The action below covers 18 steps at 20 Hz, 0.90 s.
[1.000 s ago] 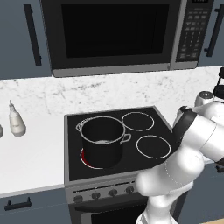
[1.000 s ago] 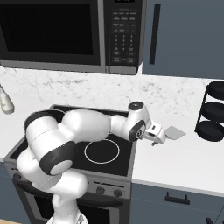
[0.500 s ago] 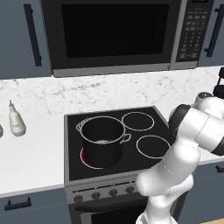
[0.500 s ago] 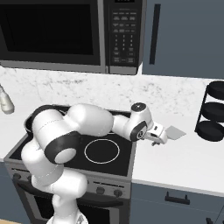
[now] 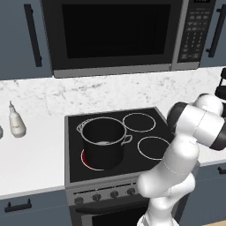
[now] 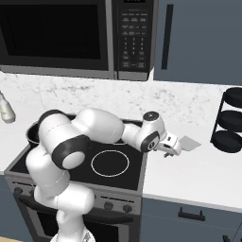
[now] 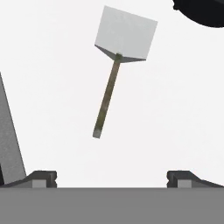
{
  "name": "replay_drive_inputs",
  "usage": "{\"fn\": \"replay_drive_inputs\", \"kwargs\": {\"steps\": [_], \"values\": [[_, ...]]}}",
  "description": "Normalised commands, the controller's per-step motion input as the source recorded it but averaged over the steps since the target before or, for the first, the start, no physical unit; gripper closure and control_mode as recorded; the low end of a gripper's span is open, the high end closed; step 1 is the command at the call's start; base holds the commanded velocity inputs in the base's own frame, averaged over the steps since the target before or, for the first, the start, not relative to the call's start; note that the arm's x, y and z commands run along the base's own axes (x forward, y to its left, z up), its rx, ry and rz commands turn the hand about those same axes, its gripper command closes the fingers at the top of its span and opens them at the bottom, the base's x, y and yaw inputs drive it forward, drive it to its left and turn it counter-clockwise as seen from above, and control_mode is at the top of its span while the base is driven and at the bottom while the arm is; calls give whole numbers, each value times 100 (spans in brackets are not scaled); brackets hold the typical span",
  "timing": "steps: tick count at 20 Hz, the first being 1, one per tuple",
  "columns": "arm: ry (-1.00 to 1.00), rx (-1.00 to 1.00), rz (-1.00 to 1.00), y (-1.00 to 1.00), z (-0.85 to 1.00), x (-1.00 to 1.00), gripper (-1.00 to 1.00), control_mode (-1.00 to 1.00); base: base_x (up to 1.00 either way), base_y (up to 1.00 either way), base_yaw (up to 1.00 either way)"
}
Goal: Put the onion and broccoli in the pot. Retrieve the spatula and lightly stir the vegetables in the pot.
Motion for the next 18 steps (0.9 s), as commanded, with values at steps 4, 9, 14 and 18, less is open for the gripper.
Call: {"fn": "replay_drive_inputs", "kwargs": {"steps": [4,9,14,18], "values": [[0,0,0,0,-11,13,-100,-100,0,0,0],[0,0,0,0,-15,14,-100,-100,0,0,0],[0,0,0,-5,-22,14,-100,-100,0,0,0],[0,2,0,-10,-13,14,-100,-100,0,0,0]]}}
